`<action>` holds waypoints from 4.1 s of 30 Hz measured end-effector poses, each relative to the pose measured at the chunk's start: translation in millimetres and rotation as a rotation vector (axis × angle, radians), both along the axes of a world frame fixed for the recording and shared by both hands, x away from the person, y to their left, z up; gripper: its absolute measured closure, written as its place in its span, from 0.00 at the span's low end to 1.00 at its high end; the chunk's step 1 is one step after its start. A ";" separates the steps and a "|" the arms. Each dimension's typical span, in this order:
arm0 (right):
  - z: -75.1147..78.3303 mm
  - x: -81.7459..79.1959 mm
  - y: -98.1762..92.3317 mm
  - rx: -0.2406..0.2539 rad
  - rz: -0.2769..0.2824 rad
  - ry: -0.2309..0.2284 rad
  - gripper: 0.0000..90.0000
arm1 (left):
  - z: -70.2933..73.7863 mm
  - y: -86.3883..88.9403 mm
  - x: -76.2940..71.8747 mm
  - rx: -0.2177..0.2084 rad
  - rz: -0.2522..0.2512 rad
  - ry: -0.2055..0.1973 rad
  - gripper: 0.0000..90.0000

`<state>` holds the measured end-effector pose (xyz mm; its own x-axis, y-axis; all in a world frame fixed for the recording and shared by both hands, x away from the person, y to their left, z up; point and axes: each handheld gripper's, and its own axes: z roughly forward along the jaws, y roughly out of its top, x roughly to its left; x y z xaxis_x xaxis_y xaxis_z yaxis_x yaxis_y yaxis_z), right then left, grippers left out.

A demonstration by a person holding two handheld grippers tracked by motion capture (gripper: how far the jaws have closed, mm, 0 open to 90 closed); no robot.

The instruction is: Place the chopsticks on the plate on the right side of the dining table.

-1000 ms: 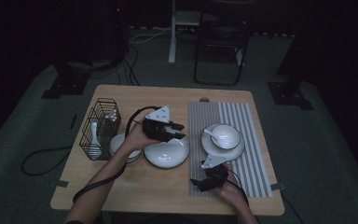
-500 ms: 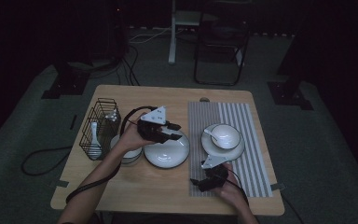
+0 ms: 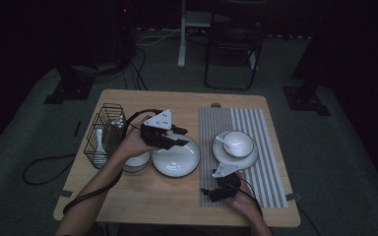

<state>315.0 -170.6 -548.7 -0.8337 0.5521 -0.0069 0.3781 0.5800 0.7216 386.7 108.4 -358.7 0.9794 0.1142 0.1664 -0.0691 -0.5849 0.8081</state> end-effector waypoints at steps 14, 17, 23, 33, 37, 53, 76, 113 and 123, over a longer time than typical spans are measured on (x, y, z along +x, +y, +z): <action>0.0 0.0 0.0 0.001 0.000 0.001 0.14 | 16.4 9.7 0.7 0.022 0.007 -0.011 0.67; 0.0 0.0 0.0 0.001 0.000 0.001 0.14 | 19.3 12.6 1.8 0.021 0.009 -0.010 0.67; 0.0 0.0 0.0 0.001 0.000 0.002 0.14 | 25.2 19.0 6.0 0.005 0.008 -0.002 0.67; 0.0 0.0 0.0 0.001 0.000 0.001 0.14 | 38.1 31.4 10.3 -0.008 0.022 0.004 0.66; 0.0 0.0 0.0 0.001 0.000 0.001 0.14 | 43.3 37.2 15.6 0.007 0.025 0.018 0.65; 0.0 0.0 0.0 0.001 0.000 0.001 0.14 | 61.7 69.9 34.7 -0.026 0.121 0.020 0.65; 0.0 0.0 0.0 0.000 0.000 0.001 0.14 | 56.9 107.1 47.9 -0.009 0.220 0.036 0.65; 0.0 0.0 -0.1 0.000 0.000 0.002 0.14 | 30.7 151.4 55.8 -0.022 0.336 0.091 0.65; 0.0 0.0 -0.1 0.000 0.000 0.002 0.14 | 22.0 161.4 53.6 -0.023 0.357 0.104 0.67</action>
<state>315.0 -170.7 -548.6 -0.8339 0.5519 -0.0057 0.3792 0.5803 0.7207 440.3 269.8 -336.7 0.8887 0.4543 0.0616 0.2190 -0.5388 0.8134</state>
